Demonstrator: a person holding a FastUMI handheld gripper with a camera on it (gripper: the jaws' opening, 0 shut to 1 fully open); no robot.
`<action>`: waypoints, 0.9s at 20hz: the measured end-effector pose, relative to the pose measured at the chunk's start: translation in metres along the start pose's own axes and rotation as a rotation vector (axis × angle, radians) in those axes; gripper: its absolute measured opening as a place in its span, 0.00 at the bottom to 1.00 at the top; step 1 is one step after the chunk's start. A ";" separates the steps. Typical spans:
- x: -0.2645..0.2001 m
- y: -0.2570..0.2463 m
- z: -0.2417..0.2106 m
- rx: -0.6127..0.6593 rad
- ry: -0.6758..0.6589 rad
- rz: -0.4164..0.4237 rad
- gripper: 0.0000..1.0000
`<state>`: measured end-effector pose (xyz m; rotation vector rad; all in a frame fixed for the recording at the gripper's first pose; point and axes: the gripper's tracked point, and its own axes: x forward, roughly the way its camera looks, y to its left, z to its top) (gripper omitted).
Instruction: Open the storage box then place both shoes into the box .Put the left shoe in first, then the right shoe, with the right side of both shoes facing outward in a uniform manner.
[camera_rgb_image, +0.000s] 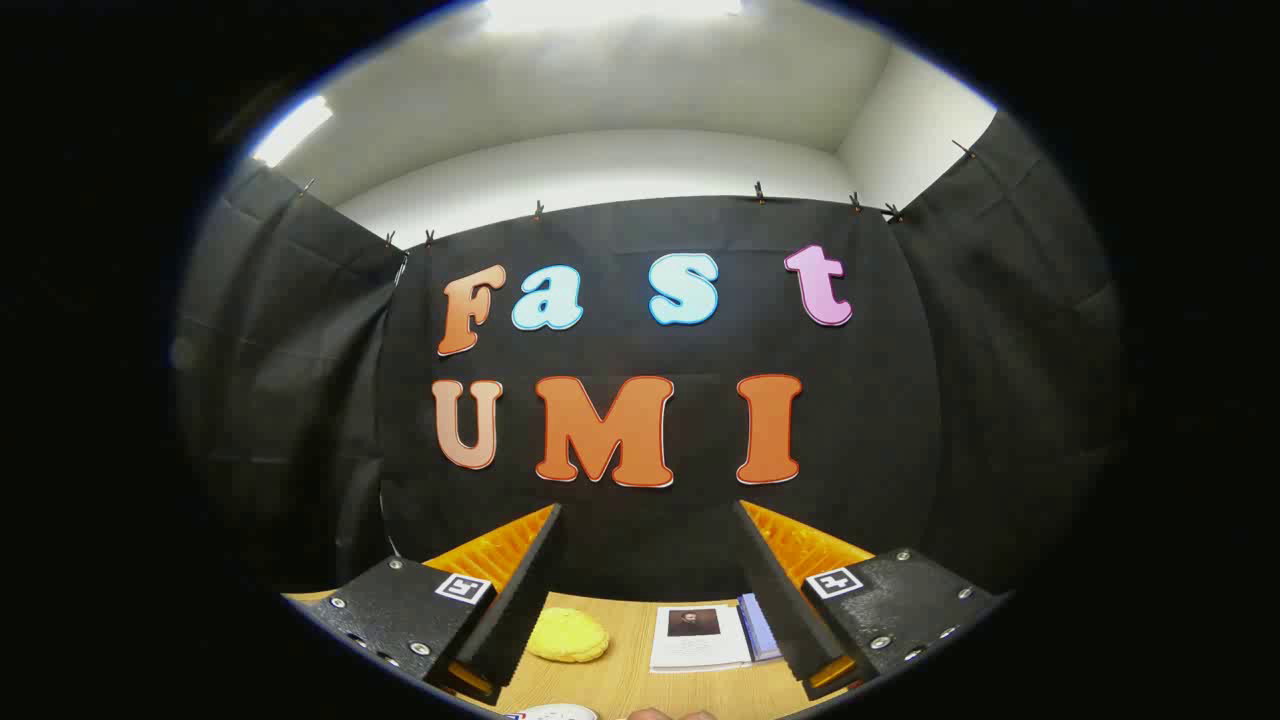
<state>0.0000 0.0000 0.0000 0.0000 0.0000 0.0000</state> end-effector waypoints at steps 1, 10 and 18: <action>-0.001 -0.003 0.000 -0.005 -0.002 -0.004 0.98; -0.005 -0.005 -0.012 0.050 0.044 -0.013 0.99; -0.008 0.009 -0.020 0.054 0.078 0.024 0.98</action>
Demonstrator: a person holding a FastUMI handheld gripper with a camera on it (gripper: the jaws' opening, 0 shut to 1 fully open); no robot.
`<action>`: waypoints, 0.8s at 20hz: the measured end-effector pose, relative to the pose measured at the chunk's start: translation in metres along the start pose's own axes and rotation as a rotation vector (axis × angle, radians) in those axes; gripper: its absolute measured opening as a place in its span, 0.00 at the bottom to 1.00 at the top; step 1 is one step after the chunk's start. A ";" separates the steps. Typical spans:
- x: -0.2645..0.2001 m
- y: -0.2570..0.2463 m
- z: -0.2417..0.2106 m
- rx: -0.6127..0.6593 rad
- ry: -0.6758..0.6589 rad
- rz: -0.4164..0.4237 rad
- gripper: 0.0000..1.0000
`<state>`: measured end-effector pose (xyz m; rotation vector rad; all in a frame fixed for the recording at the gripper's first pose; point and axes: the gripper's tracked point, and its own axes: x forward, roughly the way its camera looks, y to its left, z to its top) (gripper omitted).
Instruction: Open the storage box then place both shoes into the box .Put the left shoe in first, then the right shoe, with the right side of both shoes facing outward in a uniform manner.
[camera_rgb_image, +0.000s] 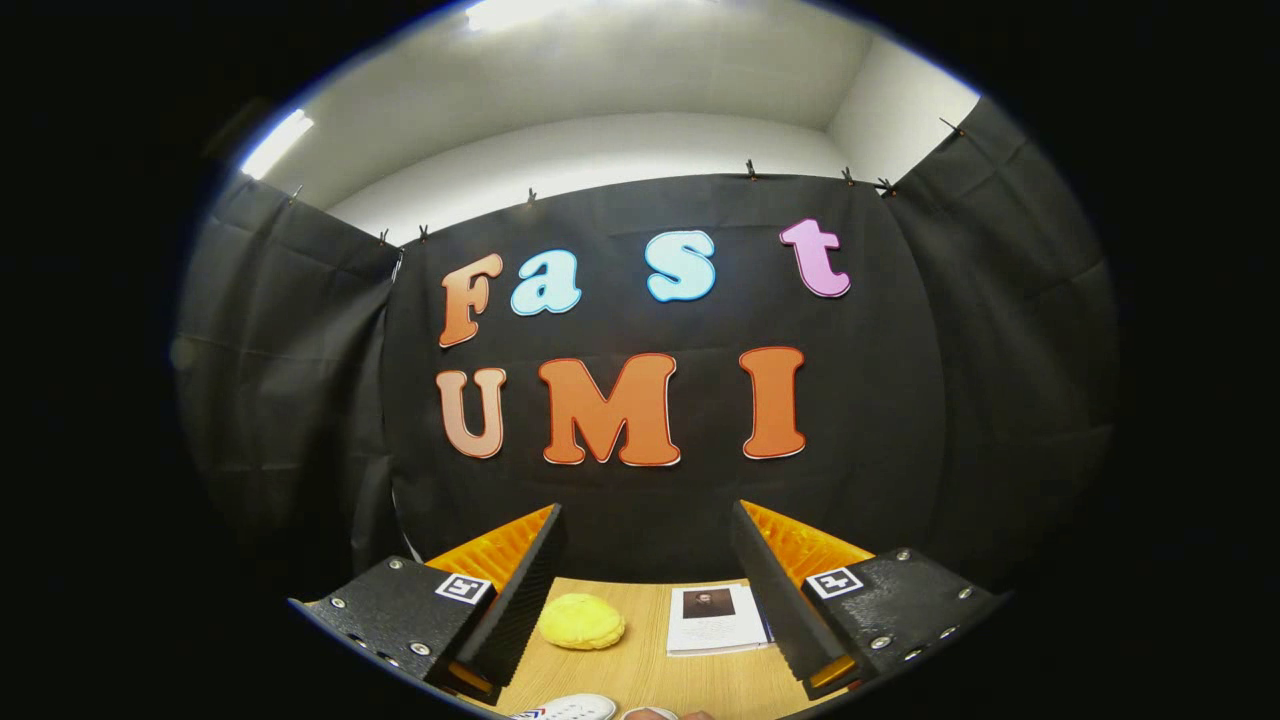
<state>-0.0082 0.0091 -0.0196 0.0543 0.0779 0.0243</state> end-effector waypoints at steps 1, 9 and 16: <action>-0.001 0.003 -0.004 0.002 0.012 0.006 0.99; -0.001 0.061 -0.074 0.192 0.266 0.136 0.99; -0.005 0.134 -0.157 0.462 0.590 0.285 0.98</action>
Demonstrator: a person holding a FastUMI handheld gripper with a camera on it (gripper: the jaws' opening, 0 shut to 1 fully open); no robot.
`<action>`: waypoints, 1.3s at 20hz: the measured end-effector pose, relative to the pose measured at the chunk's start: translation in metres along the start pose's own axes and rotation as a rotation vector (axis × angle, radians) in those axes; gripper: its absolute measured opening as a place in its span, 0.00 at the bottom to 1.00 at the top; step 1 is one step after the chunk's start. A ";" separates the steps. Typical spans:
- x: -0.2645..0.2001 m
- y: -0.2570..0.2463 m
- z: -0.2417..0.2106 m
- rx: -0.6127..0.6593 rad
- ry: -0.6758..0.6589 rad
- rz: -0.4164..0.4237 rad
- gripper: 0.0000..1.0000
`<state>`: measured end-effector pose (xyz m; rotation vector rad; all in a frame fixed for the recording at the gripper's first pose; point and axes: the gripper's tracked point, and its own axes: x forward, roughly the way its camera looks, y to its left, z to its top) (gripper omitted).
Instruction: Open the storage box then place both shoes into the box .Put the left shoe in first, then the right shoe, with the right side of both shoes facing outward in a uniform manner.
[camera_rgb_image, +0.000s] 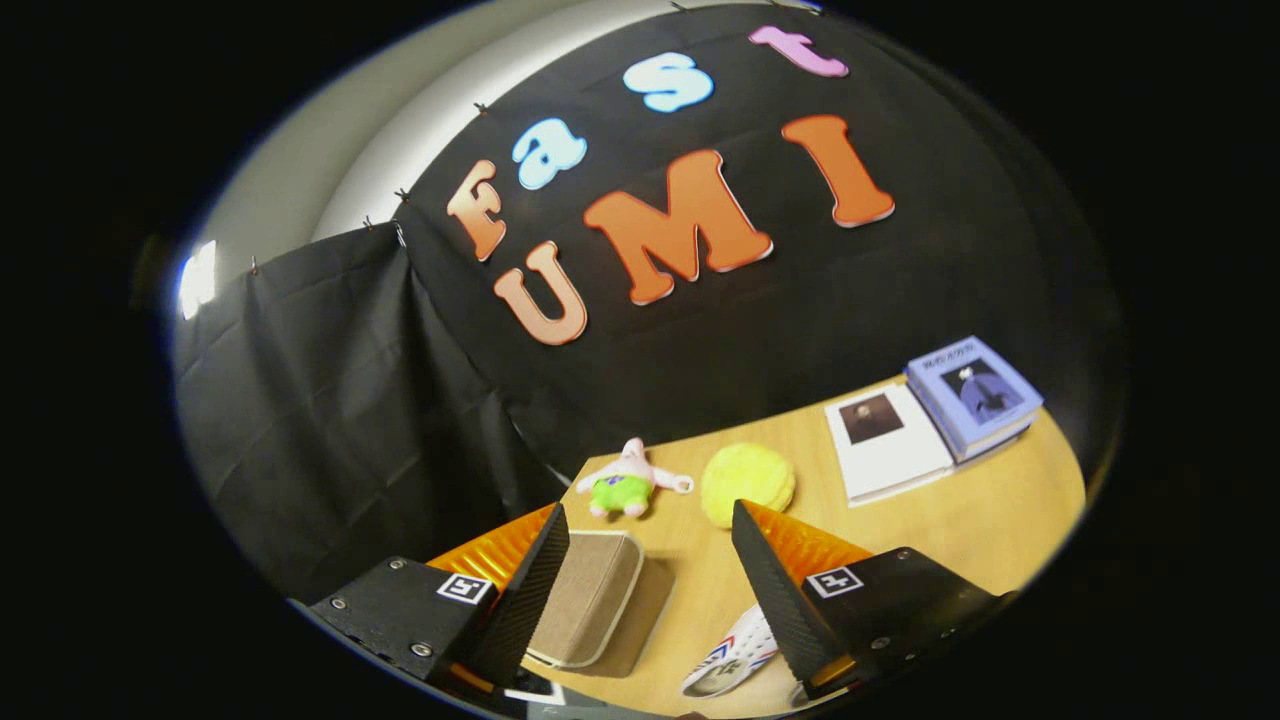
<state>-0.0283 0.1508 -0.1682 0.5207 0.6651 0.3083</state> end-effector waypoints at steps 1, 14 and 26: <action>0.007 0.005 -0.016 0.025 0.053 0.019 0.98; 0.084 0.054 -0.188 0.244 0.572 0.196 0.98; 0.124 0.056 -0.225 0.429 0.622 0.252 0.97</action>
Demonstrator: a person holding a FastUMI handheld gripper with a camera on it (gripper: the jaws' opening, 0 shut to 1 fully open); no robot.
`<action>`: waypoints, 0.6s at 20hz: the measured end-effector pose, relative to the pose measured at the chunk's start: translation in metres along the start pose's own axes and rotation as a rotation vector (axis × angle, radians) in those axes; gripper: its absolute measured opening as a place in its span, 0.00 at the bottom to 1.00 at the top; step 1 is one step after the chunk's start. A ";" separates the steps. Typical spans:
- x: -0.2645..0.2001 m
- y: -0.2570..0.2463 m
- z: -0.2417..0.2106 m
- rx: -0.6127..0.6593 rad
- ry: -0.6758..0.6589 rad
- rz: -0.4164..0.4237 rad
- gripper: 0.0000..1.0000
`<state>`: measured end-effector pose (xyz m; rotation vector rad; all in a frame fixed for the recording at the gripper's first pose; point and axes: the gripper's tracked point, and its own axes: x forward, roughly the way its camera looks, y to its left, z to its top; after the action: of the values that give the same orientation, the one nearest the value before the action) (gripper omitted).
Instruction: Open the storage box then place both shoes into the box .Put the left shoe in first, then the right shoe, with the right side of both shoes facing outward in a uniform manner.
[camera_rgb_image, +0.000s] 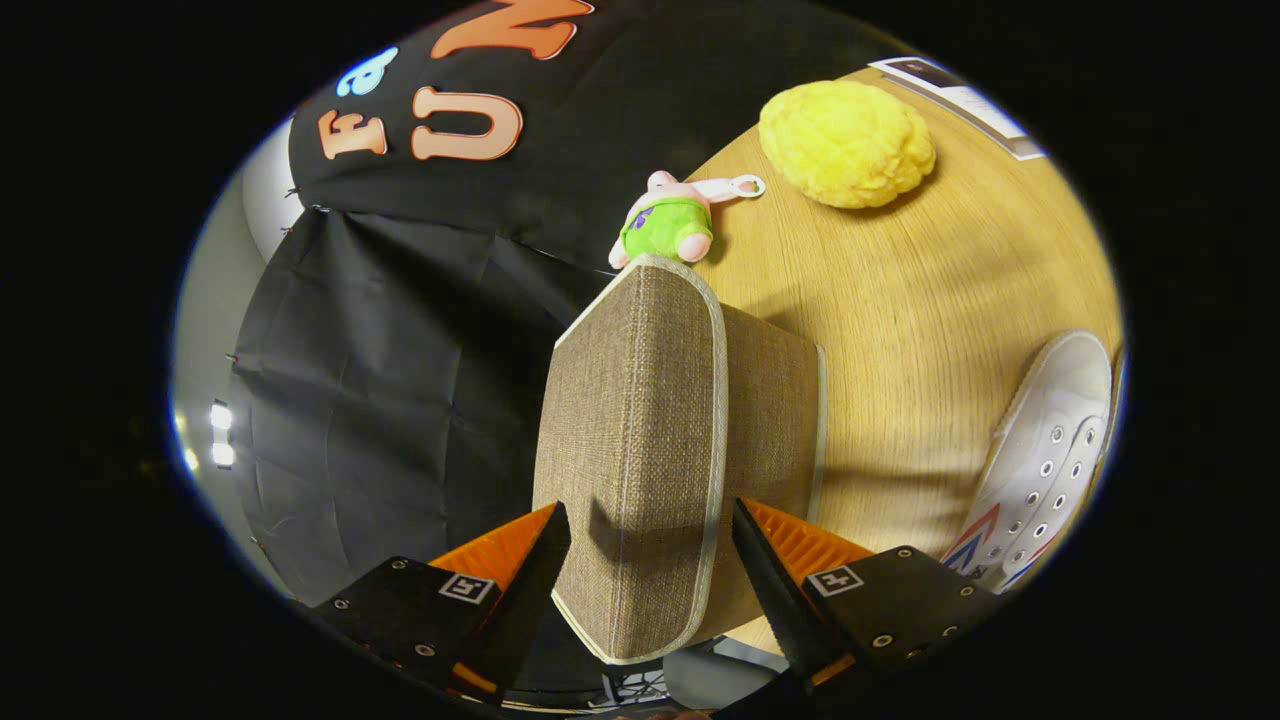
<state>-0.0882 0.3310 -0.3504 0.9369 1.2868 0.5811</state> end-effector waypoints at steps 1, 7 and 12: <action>0.004 -0.006 0.000 0.009 0.001 -0.016 0.97; 0.003 0.003 0.001 0.041 0.004 0.058 0.97; -0.014 0.013 0.011 0.108 -0.020 0.100 0.96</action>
<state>-0.0793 0.3232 -0.3317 1.0988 1.2691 0.5825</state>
